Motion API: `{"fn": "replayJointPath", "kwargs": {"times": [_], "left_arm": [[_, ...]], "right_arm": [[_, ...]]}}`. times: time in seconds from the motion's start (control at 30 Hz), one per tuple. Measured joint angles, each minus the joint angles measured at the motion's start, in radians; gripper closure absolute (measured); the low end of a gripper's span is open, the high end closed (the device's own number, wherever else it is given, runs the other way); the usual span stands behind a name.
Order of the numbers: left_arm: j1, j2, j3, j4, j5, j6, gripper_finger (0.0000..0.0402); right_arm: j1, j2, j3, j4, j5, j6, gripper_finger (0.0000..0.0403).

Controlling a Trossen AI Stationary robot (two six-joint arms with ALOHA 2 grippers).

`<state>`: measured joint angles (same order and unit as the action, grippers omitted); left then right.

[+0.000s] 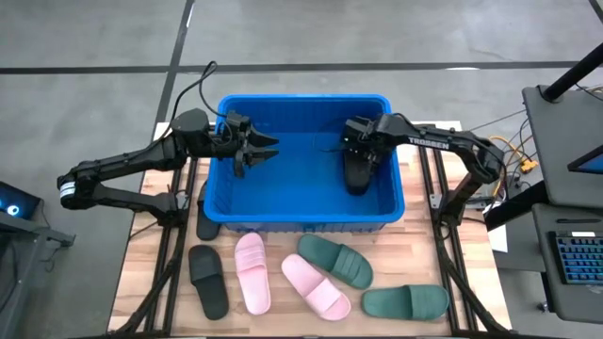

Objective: Pick and place slides into bin
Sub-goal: Put the green slide into the blue bin

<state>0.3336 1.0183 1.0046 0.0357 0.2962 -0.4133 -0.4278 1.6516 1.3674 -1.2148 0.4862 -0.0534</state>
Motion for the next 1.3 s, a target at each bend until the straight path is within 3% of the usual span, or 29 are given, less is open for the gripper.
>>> {"fn": "replayJointPath", "kwargs": {"times": [0.57, 0.83, 1.07, 1.3], "left_arm": [[-0.001, 0.0, 0.0, 0.0, -0.001, 0.001, 0.0205], [0.0, 0.0, 0.0, 0.0, -0.001, 0.002, 0.0205], [0.0, 0.0, 0.0, 0.0, -0.001, 0.001, 0.0205], [0.0, 0.0, 0.0, -0.001, 0.009, 0.0, 0.0205]], "right_arm": [[0.044, -0.284, 0.0, 0.003, -0.027, 0.191, 0.0267], [0.163, -0.409, 0.0, 0.068, -0.048, 0.26, 0.0281], [0.27, -0.426, 0.0, 0.087, -0.049, 0.308, 0.0293], [0.39, -0.441, 0.0, 0.219, -0.094, 0.361, 0.0304]]}}
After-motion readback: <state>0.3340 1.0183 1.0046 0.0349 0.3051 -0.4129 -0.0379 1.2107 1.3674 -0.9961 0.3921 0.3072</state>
